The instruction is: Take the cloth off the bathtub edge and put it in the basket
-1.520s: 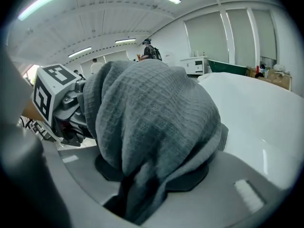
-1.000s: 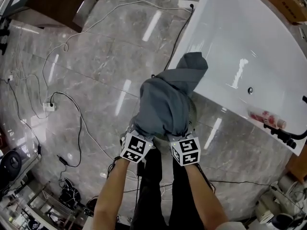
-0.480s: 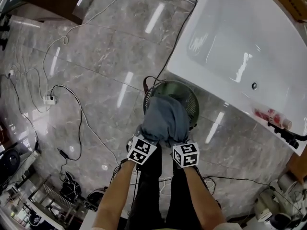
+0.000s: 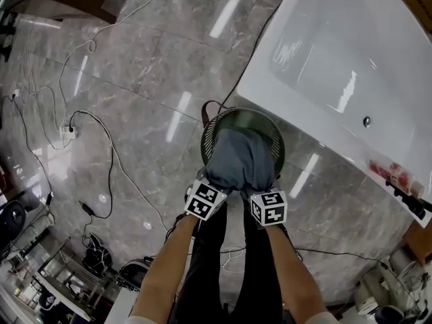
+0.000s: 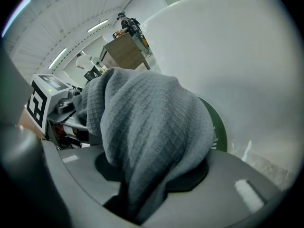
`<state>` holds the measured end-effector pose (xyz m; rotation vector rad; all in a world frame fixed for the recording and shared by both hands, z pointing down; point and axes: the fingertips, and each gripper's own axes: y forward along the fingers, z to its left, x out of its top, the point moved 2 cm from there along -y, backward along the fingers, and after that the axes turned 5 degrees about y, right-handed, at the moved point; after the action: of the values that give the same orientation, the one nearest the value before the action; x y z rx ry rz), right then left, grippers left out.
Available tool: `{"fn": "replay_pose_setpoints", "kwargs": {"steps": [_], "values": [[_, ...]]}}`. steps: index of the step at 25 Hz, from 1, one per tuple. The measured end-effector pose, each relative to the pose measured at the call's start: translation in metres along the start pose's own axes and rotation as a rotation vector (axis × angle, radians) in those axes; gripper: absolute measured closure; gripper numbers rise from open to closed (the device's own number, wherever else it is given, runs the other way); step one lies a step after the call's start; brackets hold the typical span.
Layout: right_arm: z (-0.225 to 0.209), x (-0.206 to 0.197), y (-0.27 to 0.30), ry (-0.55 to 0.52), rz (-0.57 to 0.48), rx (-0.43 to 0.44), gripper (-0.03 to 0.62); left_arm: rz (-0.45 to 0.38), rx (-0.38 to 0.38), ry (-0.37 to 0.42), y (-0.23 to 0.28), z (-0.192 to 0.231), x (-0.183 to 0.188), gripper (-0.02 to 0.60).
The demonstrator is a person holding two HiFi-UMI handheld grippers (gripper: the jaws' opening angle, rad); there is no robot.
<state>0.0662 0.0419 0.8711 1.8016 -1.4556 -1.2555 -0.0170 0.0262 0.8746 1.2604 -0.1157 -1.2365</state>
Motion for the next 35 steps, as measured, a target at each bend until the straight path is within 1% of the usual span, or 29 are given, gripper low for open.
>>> {"fn": "replay_pose_setpoints", "kwargs": {"steps": [2, 7, 10, 13, 17, 20, 25, 30, 35], "values": [[-0.01, -0.001, 0.014, -0.01, 0.01, -0.01, 0.413, 0.008, 0.009, -0.022, 0.014, 0.007, -0.005, 0.339], [-0.032, -0.008, 0.048, -0.031, 0.037, -0.021, 0.413, 0.009, 0.037, -0.031, 0.049, 0.032, -0.028, 0.332], [-0.05, -0.016, 0.066, -0.041, 0.06, -0.033, 0.411, 0.001, 0.048, -0.068, 0.071, 0.039, -0.042, 0.33], [-0.065, -0.022, 0.078, -0.001, 0.065, -0.062, 0.411, -0.014, 0.06, -0.12, 0.087, 0.05, -0.048, 0.325], [-0.081, -0.019, 0.089, 0.08, 0.053, -0.117, 0.413, -0.056, 0.096, -0.172, 0.095, 0.067, -0.032, 0.327], [-0.092, -0.019, 0.092, 0.092, 0.044, -0.163, 0.413, -0.062, 0.116, -0.219, 0.101, 0.073, -0.032, 0.34], [-0.09, -0.019, 0.088, 0.109, 0.032, -0.183, 0.413, -0.039, 0.13, -0.254, 0.1, 0.075, -0.041, 0.344], [-0.076, -0.018, 0.08, 0.084, 0.028, -0.185, 0.411, -0.033, 0.122, -0.226, 0.088, 0.069, -0.036, 0.342], [-0.06, -0.009, 0.065, 0.051, 0.016, -0.17, 0.411, -0.038, 0.132, -0.238, 0.068, 0.067, -0.026, 0.342]]}}
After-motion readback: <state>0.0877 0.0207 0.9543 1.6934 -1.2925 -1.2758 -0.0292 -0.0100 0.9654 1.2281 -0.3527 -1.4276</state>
